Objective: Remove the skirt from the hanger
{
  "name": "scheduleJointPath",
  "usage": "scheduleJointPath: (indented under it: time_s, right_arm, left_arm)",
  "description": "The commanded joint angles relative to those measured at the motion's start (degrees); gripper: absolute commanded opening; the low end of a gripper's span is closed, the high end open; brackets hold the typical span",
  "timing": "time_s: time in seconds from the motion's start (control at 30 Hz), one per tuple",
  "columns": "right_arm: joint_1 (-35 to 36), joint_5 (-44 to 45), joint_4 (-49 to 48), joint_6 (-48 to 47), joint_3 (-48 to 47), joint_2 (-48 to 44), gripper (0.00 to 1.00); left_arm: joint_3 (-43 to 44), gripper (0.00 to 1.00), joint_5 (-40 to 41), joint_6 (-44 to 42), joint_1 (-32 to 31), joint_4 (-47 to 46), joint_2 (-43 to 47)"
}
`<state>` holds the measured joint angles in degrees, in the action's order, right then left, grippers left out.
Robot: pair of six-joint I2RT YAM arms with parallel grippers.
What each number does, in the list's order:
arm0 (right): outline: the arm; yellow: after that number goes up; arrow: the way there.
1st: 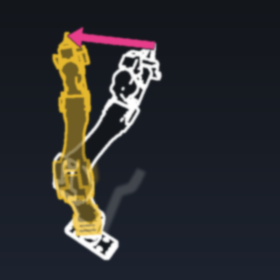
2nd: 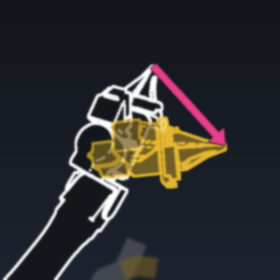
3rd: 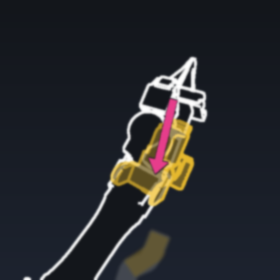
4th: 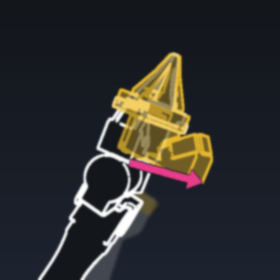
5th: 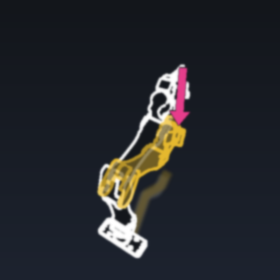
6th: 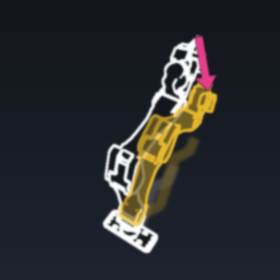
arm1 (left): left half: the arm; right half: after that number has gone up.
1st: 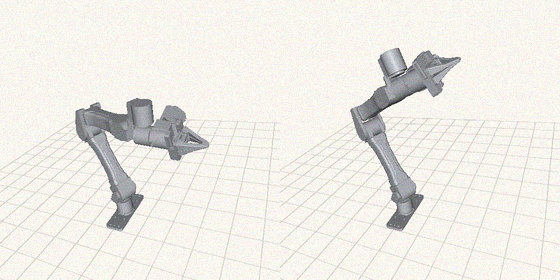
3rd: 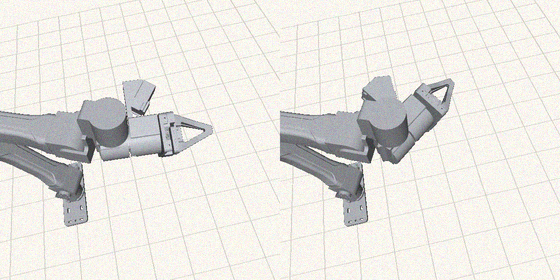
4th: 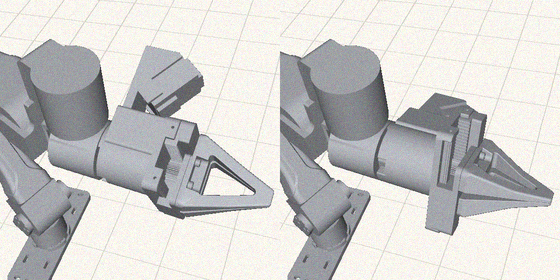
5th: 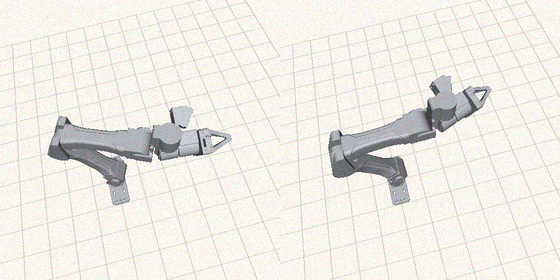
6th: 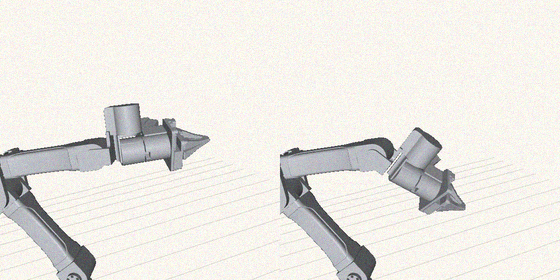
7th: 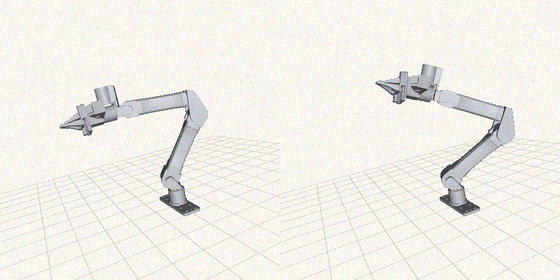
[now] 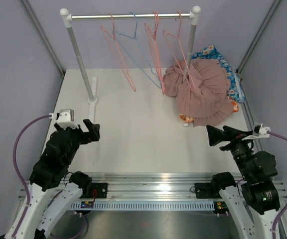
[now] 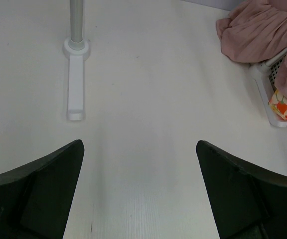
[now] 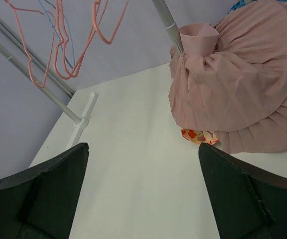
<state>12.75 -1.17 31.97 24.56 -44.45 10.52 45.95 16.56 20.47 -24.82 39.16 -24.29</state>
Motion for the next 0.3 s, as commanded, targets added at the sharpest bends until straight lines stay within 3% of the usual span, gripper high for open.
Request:
scheduleJointPath:
  time_s: [0.0,0.17,0.27]
  right_arm:
    - [0.1,-0.4,-1.3,0.5,-1.3,0.6,0.99]
    - [0.2,-4.0,-3.1,-0.8,0.2,0.9,1.00]
    - [0.2,-3.6,-3.1,0.0,0.2,1.3,0.99]
  left_arm:
    - [-0.2,0.99,2.4,0.4,-0.7,-2.9,3.3]
    - [-0.5,0.99,2.2,0.1,-0.8,-3.5,3.6]
    - [0.6,0.99,10.9,4.5,-0.8,0.1,2.1]
